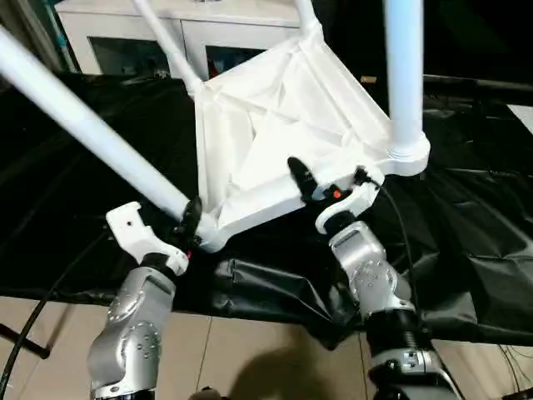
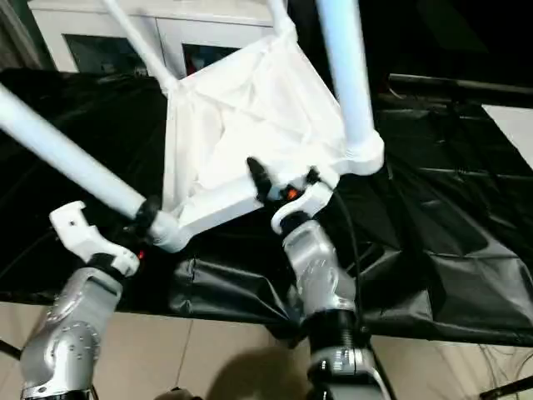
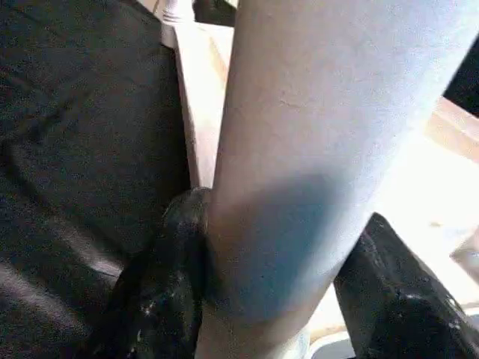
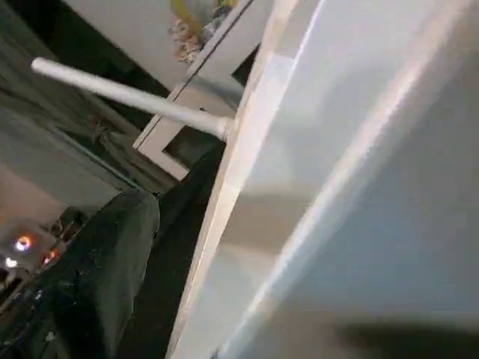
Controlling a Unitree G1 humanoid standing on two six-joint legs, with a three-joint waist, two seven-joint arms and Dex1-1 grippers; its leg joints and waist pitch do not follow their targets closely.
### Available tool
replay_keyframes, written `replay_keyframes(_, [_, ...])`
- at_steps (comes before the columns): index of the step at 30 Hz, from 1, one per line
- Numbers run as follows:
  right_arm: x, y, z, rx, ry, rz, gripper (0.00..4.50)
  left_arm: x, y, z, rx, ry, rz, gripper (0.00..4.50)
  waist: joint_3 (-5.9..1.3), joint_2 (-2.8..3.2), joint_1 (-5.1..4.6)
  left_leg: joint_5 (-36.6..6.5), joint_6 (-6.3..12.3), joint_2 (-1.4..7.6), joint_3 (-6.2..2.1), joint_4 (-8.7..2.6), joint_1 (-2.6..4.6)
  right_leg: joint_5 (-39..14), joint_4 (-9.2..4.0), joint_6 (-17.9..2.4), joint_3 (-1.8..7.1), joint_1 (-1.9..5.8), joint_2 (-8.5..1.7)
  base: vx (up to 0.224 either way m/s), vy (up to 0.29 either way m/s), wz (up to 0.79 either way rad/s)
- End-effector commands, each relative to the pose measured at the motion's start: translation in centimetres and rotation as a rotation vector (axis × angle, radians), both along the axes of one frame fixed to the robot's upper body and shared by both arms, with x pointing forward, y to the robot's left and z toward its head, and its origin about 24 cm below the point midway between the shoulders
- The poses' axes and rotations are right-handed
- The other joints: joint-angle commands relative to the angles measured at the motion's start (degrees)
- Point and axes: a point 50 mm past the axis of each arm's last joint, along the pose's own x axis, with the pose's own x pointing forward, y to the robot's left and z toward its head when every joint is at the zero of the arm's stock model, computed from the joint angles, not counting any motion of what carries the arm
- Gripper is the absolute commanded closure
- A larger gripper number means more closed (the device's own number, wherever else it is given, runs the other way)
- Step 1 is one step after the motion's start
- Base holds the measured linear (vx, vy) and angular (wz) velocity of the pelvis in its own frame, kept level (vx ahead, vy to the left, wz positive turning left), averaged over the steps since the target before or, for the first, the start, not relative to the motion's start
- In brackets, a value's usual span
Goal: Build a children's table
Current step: Flip table
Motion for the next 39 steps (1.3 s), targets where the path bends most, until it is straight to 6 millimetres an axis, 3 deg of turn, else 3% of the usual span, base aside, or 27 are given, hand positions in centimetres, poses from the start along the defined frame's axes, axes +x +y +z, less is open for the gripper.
replay_keyframes(1, [0.5, 1.2, 0.9, 0.044, -0.008, 0.011, 0.34, -0.4, -2.6, -0.8, -0.120, 0.031, -0.065, 2.38, -3.52, -0.79, -0.16, -1.65, 1.66, 3.65, -1.23, -4.15, 1.21, 8.49, -3.12, -8.75, 2.49, 1.27, -4.90, 0.000, 0.000, 0.00])
replay_keyframes(4, [0.6, 1.3, 0.7, 0.061, -0.003, 0.024, 0.66, -0.6, -2.4, -0.8, -0.112, 0.027, -0.055, 2.38, -3.46, -1.11, -0.15, -1.16, 1.95, 3.62, -1.19, -4.13, 1.20, 9.00, -3.08, -8.97, 2.49, 1.31, -4.95, 0.000, 0.000, 0.00])
replay_keyframes(5, [0.6, 1.3, 0.7, 0.069, 0.001, 0.023, 0.77, -0.6, -2.4, -0.8, -0.111, 0.026, -0.053, 2.38, -3.45, -1.47, -0.11, -1.34, 2.03, 3.67, -1.20, -4.18, 1.18, 8.66, -3.07, -9.09, 2.49, 1.38, -5.01, 0.000, 0.000, 0.00])
replay_keyframes(7, [0.8, 1.2, 0.6, 0.088, 0.013, 0.015, 0.82, -0.7, -2.3, -0.7, -0.108, 0.023, -0.043, 2.38, -3.51, -1.42, -0.07, -1.22, 1.95, 3.73, -1.21, -4.13, 1.31, 8.96, -3.00, -9.16, 2.49, 1.33, -4.96, 0.000, 0.000, 0.00])
replay_keyframes(11, [1.0, 1.1, 0.6, 0.109, 0.023, 0.001, 1.19, -0.8, -2.3, -0.7, -0.107, 0.021, -0.039, 2.38, -3.47, -1.88, -0.10, -0.94, 1.93, 3.70, -1.16, -4.14, 1.31, 9.89, -2.95, -9.34, 2.45, 1.37, -4.91, 0.000, 0.000, 0.00])
replay_keyframes(21, [1.2, 1.0, 0.5, 0.075, 0.004, -0.001, 2.06, -1.1, -2.4, -0.7, -0.102, 0.013, -0.045, 2.38, -3.53, -2.01, -0.10, -0.69, 1.90, 3.68, -1.13, -4.02, 1.35, 10.65, -2.85, -9.55, 2.46, 1.43, -4.89, 0.000, 0.000, 0.00])
replay_keyframes(24, [1.3, 0.9, 0.5, 0.074, 0.003, -0.010, 2.14, -1.0, -2.3, -0.8, -0.086, 0.026, -0.041, 1.68, -3.43, -1.97, -0.12, -1.77, 1.67, 3.74, -1.14, -4.14, 1.40, 9.34, -2.97, -9.76, 2.47, 1.39, -4.94, 0.000, 0.000, 0.00])
replay_keyframes(25, [1.3, 0.8, 0.5, 0.073, 0.002, -0.014, 2.26, -1.1, -2.4, -0.8, -0.112, 0.022, -0.054, 1.68, -3.42, -1.74, -0.08, -2.01, 1.42, 3.75, -1.16, -4.16, 1.43, 9.00, -2.96, -9.85, 2.46, 1.34, -4.95, 0.000, 0.000, 0.00])
replay_keyframes(28, [1.3, 0.5, 0.5, 0.072, 0.001, -0.027, 2.36, -1.1, -2.3, -0.5, -0.149, 0.000, -0.059, 1.44, -3.63, -1.82, -0.09, -1.08, 0.86, 3.66, -1.12, -4.01, 1.39, 10.88, -2.72, -10.32, 2.44, 1.41, -4.75, 0.000, 0.000, 0.00])
replay_keyframes(32, [1.3, 0.2, 0.5, 0.056, -0.006, -0.042, 2.37, -1.0, -1.3, 0.0, -0.161, -0.048, -0.001, 1.21, -3.83, -2.07, 0.06, 1.52, 2.44, 3.42, -0.99, -3.52, 1.05, 15.78, -2.32, -10.28, 2.49, 1.42, -4.62, 0.000, 0.000, 0.00])
replay_keyframes(36, [1.4, -0.3, 0.6, 0.044, -0.015, -0.058, 2.37, -1.1, 0.4, 1.4, -0.207, -0.172, 0.083, 0.89, -3.50, -2.16, 0.13, -2.13, 1.82, 3.61, -0.94, -3.85, 1.17, 11.29, -2.72, -10.36, 2.54, 1.19, -4.72, 0.000, 0.000, 0.00])
replay_keyframes(39, [1.5, -1.7, 0.9, 0.000, -0.042, -0.099, 2.37, -2.3, 3.3, 3.4, -0.309, -0.373, 0.150, 0.85, -3.39, -2.19, 0.14, -3.16, 0.51, 3.70, -1.01, -4.03, 1.14, 8.63, -2.73, -10.34, 2.52, 1.21, -4.78, 0.000, 0.000, 0.00])
